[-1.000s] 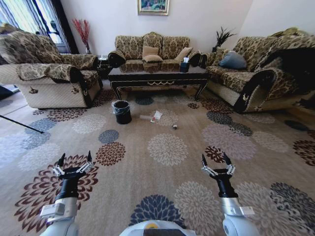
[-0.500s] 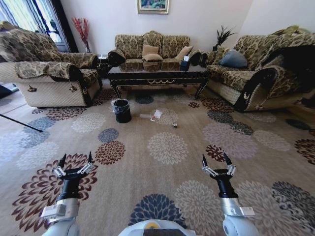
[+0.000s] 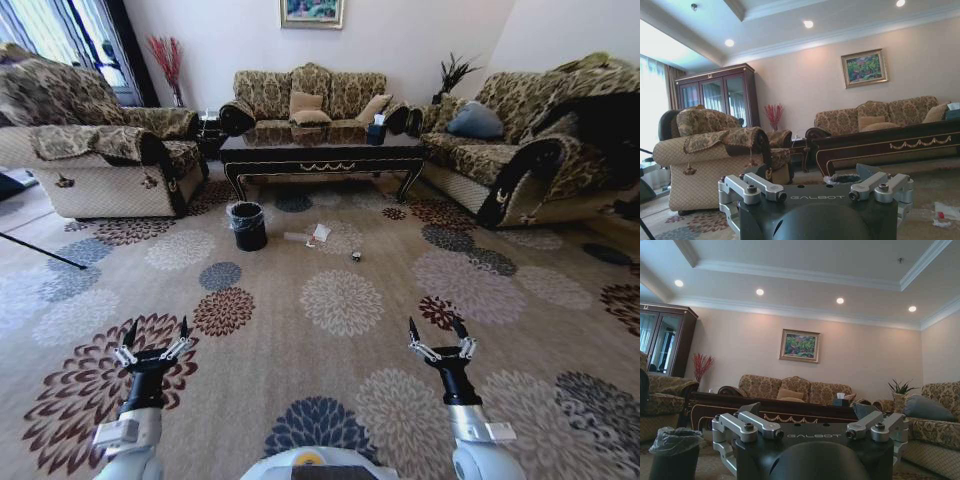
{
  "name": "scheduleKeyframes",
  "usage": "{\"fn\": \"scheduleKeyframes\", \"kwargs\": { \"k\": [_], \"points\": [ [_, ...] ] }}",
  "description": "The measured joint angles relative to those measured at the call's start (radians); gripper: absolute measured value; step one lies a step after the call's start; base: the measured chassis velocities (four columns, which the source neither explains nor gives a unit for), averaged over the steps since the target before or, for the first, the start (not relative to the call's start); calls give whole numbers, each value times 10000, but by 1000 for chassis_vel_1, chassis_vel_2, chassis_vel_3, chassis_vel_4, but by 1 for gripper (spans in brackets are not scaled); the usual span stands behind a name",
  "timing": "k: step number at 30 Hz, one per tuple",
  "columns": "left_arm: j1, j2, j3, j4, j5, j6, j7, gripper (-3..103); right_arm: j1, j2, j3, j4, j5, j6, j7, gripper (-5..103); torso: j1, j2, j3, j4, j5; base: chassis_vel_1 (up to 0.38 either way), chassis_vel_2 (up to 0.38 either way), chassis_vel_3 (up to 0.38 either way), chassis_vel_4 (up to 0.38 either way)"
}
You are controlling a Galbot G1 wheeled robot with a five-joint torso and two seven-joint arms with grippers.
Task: Move to the front of the table and pick up the trash from the floor, then place it into the trash bin.
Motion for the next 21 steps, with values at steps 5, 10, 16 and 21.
{"fn": "scheduleKeyframes", "kwargs": {
  "k": [5,10,16,21],
  "points": [
    [-6,-11,-101,25,-158,-95,1,100,118,51,-95,-235,-63,38,-26,100,0,18,15,1,0,-167,195,175,-198],
    [-14,-26,-109,41,-195,-146,7,100,196,66,-132,-352,-77,43,-26,100,1,30,25,-3,-1,-287,262,274,-256],
    [-64,-35,-98,77,-204,-155,22,100,247,81,-120,-449,-81,41,9,100,5,38,35,-1,-1,-328,317,340,-317],
    [-57,-41,-88,81,-204,-170,29,100,266,91,-103,-485,-81,42,39,100,7,45,41,0,-1,-344,334,345,-337]
  ]
}}
